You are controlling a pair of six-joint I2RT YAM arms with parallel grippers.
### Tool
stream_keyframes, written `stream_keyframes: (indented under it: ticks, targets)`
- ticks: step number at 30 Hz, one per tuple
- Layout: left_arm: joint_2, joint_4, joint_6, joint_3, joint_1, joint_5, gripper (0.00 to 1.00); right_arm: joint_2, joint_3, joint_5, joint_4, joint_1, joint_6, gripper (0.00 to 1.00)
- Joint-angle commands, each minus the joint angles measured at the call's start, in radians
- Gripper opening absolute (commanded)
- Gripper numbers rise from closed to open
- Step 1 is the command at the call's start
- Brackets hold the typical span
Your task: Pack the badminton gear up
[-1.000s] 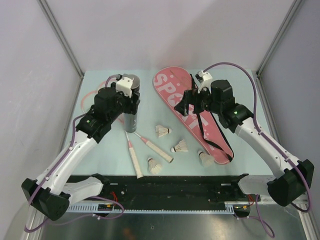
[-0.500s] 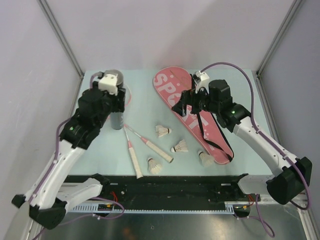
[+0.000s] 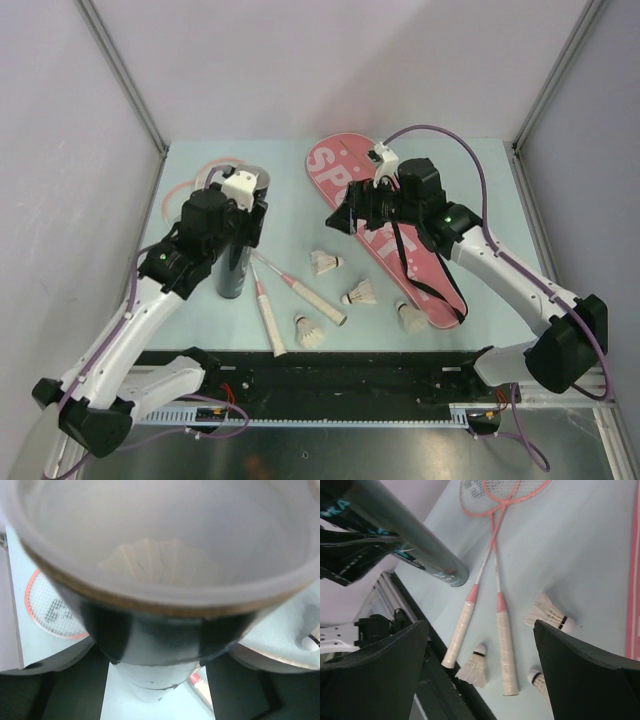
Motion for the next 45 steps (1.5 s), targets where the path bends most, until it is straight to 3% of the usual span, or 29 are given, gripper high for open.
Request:
stream_keyframes:
  ticks: [1,11,14,16,18,22,25,27,30,38,44,45]
  targets:
    - [0.044,-0.057,0.0,-0.029,-0.002,0.144,0.26,0.002,0.051,-0.055,0.068,0.001,0.122,0.91]
    - [0.017,0.218,-0.071,-0.174,-0.01,0.422,0.27,0.008,0.052,-0.153,0.154,-0.109,0.36,0.82]
    - [0.028,0.234,-0.06,-0.191,-0.014,0.454,0.27,0.002,0.069,-0.231,0.161,-0.104,0.249,0.78]
    - [0.033,0.233,-0.042,-0.2,-0.02,0.468,0.26,-0.003,0.08,-0.285,0.137,-0.065,0.038,0.76]
    - [0.036,0.233,-0.025,-0.202,-0.024,0.485,0.25,-0.001,0.098,-0.262,0.109,-0.048,-0.063,0.68]
    - [0.041,0.233,-0.003,-0.184,-0.034,0.488,0.24,0.043,0.16,-0.344,0.14,-0.052,-0.108,0.52]
    - [0.042,0.23,0.027,-0.161,-0.048,0.488,0.24,0.096,0.204,-0.435,0.161,-0.042,-0.109,0.5]
    - [0.044,0.225,0.055,-0.144,-0.066,0.485,0.24,0.114,0.215,-0.412,0.143,-0.031,-0.138,0.49]
    - [0.051,0.224,0.075,-0.144,-0.085,0.482,0.24,0.143,0.238,-0.409,0.114,-0.026,-0.151,0.4]
    - [0.047,0.224,0.083,-0.159,-0.129,0.404,0.23,0.194,0.255,-0.385,0.086,0.008,-0.131,0.39]
    - [0.031,0.225,0.08,-0.159,-0.136,0.387,0.22,0.209,0.255,-0.383,0.088,0.02,-0.092,0.26]
    - [0.03,0.225,0.08,-0.161,-0.136,0.383,0.21,0.209,0.255,-0.386,0.092,0.02,-0.083,0.18]
